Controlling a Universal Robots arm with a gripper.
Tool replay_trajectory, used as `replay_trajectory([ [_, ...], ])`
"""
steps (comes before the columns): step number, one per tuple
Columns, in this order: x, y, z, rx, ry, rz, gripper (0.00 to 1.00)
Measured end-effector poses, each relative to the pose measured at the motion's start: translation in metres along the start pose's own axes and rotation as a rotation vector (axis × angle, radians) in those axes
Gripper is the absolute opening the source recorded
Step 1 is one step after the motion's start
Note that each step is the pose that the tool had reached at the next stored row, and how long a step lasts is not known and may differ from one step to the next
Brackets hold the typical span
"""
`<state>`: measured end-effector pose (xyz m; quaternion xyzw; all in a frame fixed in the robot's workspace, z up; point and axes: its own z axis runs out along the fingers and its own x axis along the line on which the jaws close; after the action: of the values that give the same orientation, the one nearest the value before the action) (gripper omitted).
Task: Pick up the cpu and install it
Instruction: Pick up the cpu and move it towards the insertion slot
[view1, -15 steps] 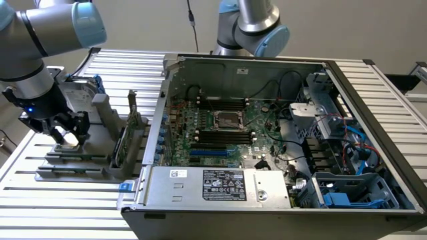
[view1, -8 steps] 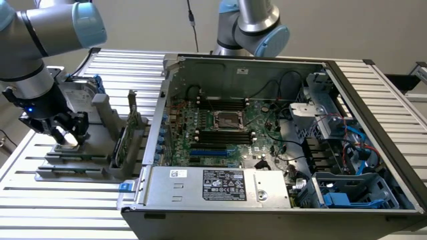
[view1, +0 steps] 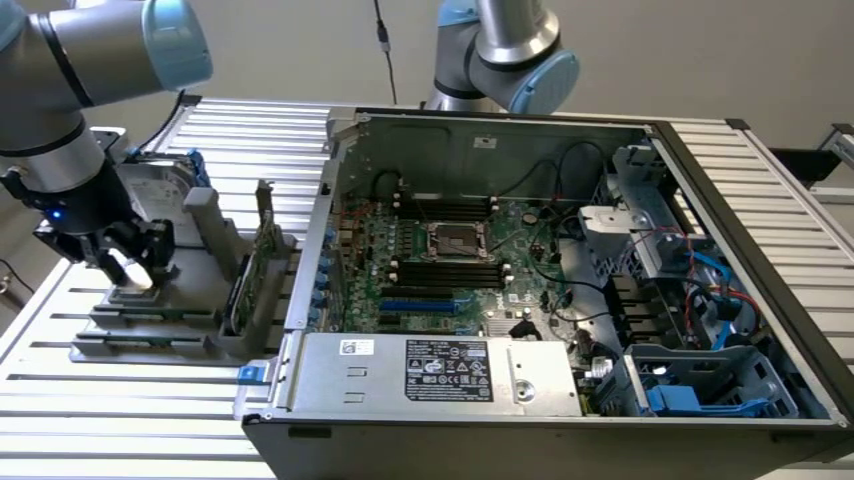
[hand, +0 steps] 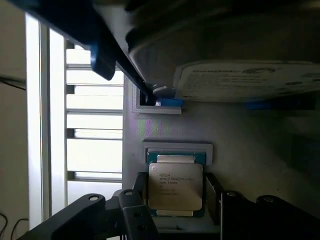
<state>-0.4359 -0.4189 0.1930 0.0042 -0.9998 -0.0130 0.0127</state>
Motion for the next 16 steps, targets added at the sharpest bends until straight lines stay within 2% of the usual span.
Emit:
replay_trajectory([
  [7,0.001,0.0006,-0.0228,-0.0002,0.0043,0.000,0.55],
  [16,0.002,0.0020,-0.0630,-0.0001,0.0056,0.000,0.55],
])
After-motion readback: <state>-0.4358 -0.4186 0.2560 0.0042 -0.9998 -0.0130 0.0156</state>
